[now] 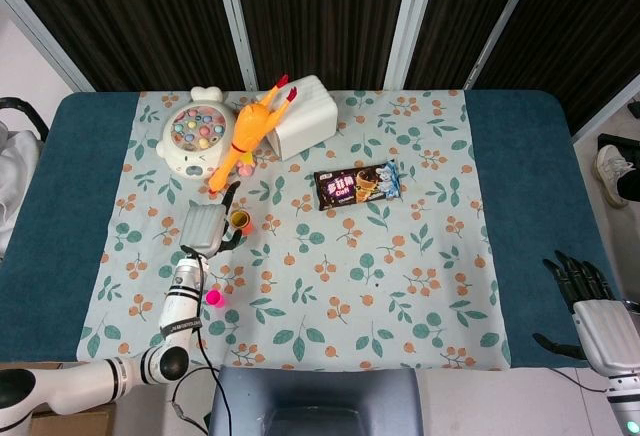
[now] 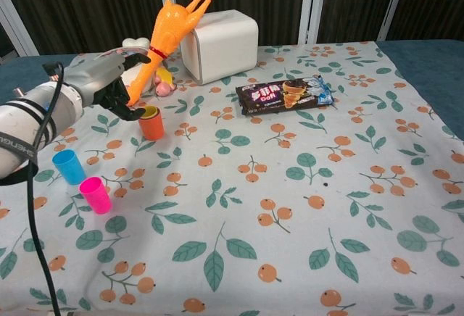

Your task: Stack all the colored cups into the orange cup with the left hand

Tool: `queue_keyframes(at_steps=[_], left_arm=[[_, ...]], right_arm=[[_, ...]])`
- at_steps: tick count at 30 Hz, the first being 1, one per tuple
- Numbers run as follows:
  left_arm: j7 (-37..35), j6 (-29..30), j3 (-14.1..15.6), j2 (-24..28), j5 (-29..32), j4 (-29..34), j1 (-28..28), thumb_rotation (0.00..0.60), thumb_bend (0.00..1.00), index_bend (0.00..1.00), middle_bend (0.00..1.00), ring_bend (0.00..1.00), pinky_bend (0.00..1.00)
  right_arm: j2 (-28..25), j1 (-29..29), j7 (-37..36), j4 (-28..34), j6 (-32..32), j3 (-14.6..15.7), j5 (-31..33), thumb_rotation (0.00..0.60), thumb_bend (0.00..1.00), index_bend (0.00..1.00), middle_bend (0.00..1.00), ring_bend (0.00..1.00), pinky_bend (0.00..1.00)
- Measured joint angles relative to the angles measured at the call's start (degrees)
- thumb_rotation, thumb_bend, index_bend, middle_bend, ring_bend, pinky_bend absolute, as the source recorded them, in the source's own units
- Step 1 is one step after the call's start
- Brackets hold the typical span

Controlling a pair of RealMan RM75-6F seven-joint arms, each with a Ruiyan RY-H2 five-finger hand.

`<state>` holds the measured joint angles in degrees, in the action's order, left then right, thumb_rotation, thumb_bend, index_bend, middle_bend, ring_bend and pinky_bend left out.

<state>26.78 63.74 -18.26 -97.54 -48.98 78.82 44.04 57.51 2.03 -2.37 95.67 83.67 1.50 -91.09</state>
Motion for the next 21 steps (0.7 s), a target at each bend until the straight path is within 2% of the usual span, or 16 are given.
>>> queue_keyframes(at_steps=[6,11,15,21], left_arm=[[0.64,2.72,3.20,6.07,-3.35,10.61,-3.30,0.600,0.35,0.07,1.00,1.00,1.00],[0.97,6.80,10.23,13.72,-8.58,19.16,-9.38,0.600,0.34,0.14,1.00,1.00,1.00],[-0.72,7.67,14.41,16.49,-10.88,20.13,-13.21,0.600,0.34,0.16,1.00,1.00,1.00],[-1.56,6.86,15.16,15.51,-10.63,16.16,-14.44,0.600,0.34,0.22,1.00,1.00,1.00]], right_arm=[[0.00,-0.10,0.09,0.10,0.16,0.16,-0.31,0.600,0.20,0.00,0.00,0.00,0.00],[0.01,-0.24,-0.02,0.07,0.47,0.28,-0.69,0.600,0.21,0.00,0.00,0.00,0.00],[0.26,-0.19,0.67,0.11,0.29,0.46,-1.00,0.600,0.20,0.00,0.00,0.00,0.00],[0.36,-0.12,0.68,0.16,0.19,0.49,-1.06,0.600,0.21,0.00,0.00,0.00,0.00]])
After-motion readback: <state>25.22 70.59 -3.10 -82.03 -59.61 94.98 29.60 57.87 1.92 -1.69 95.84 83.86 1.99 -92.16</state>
